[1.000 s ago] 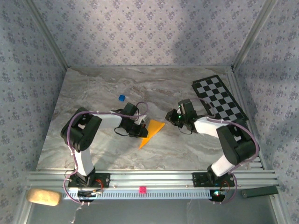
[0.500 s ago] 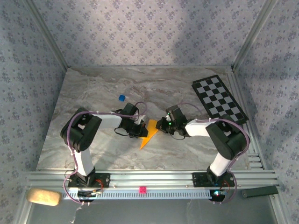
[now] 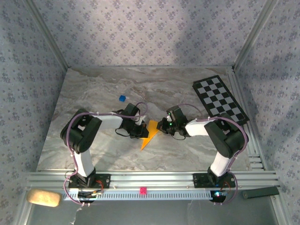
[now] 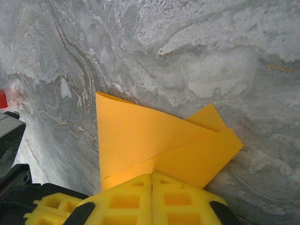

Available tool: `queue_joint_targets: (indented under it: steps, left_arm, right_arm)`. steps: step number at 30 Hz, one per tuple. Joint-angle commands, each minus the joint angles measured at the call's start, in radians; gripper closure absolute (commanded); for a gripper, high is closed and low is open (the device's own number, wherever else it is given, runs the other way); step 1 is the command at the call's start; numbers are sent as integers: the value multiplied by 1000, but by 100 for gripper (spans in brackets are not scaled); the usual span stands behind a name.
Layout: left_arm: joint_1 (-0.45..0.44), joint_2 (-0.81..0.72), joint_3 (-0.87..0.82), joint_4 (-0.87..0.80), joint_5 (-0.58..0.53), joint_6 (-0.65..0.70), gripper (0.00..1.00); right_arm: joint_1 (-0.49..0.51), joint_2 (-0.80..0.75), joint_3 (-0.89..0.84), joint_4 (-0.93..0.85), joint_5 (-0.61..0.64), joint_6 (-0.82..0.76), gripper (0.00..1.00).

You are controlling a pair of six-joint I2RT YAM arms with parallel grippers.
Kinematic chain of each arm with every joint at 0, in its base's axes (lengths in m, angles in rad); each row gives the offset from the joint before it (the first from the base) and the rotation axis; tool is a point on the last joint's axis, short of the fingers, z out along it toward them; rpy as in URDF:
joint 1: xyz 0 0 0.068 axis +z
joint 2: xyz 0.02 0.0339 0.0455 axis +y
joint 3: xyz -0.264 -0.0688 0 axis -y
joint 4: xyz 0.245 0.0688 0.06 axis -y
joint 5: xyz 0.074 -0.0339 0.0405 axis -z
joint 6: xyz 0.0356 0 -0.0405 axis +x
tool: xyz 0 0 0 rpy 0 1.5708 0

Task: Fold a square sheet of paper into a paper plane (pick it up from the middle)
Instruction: Fold the wing for the fifth time at the center of the table.

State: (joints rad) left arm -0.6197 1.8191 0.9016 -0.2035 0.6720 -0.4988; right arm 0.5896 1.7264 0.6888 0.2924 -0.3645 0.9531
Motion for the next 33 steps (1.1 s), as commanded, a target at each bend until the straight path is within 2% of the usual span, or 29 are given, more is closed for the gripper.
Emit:
queue_joint_targets:
  steps: [1, 10, 13, 19, 28, 33]
  left_arm:
    - [-2, -19, 10, -105, -72, 11, 100]
    - [-46, -138, 26, 14, -80, -60, 97]
    - [-69, -107, 67, 14, -52, -47, 97]
    - [-95, -20, 125, -36, -73, -25, 99]
    - [-96, 63, 118, -43, -139, 13, 99]
    - [-96, 39, 46, -102, -161, 35, 99]
  right_arm:
    - [-20, 43, -29, -75, 63, -2, 94]
    - [-8, 74, -14, -57, 47, 2, 94]
    - [-5, 76, -13, -52, 47, 7, 94]
    - [-5, 75, -18, -47, 48, 12, 94]
    - [-4, 76, -22, -44, 45, 13, 94]
    - [-5, 79, -29, -48, 52, 12, 94]
